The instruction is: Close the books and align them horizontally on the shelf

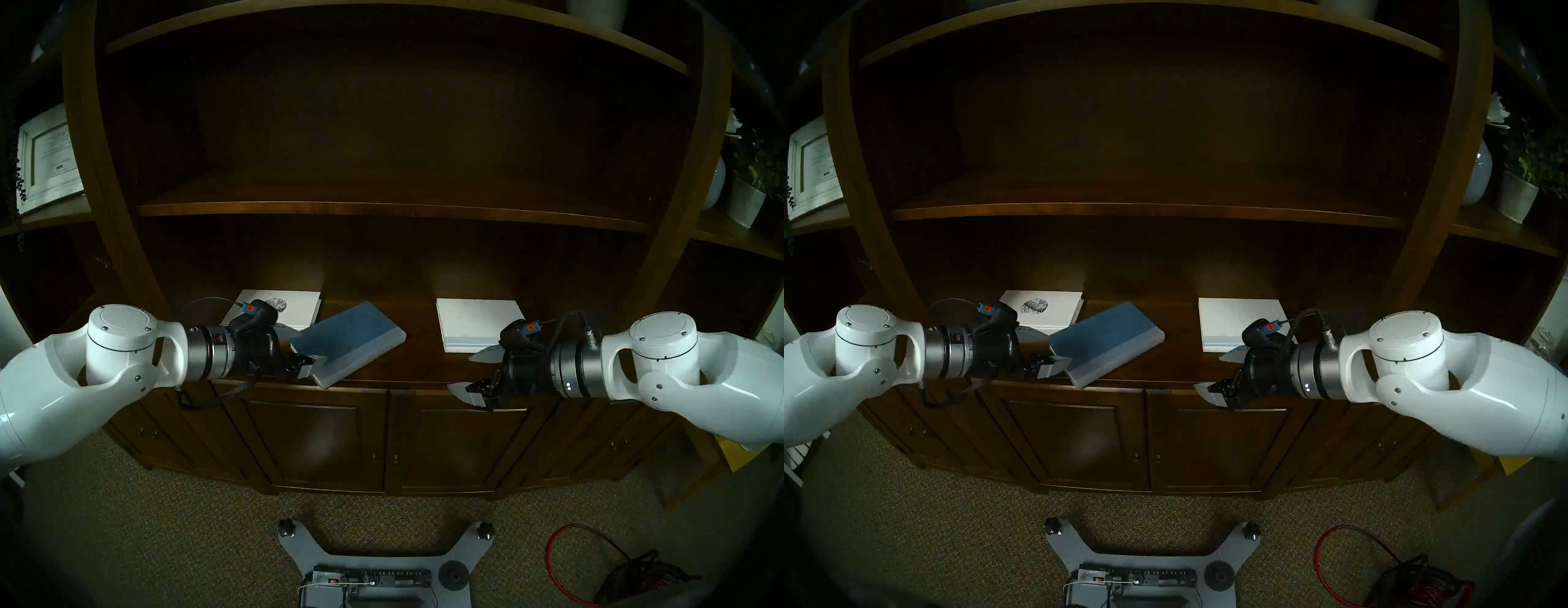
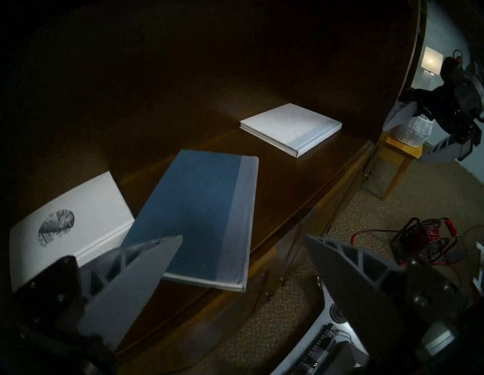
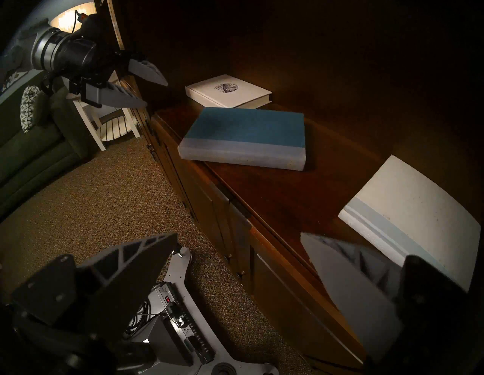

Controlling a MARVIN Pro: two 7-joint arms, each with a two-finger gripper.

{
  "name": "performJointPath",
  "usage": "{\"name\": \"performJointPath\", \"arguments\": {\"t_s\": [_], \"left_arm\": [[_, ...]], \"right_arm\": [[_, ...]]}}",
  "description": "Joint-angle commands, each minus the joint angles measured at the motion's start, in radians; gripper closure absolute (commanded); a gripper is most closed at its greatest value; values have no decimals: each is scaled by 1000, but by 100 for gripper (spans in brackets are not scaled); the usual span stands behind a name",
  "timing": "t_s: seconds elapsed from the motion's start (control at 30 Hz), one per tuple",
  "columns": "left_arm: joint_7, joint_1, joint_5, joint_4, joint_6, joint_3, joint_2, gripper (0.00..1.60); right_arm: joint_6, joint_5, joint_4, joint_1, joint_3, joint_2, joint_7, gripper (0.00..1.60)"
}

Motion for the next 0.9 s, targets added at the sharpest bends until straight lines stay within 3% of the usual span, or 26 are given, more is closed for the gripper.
{"name": "performJointPath", "arguments": {"t_s": [0.0, 0.37, 0.87], "left_arm": [[-40, 106, -59, -51, -1, -45, 64, 0], [51, 225, -18, -116, -30, -45, 90, 0], [369, 392, 83, -187, -204, -77, -8, 0]], "right_arm": [[-11, 1, -3, 18, 21, 1, -1, 0], [-10, 0, -3, 18, 20, 2, -1, 0], [-13, 1, -3, 18, 22, 2, -1, 0]]}}
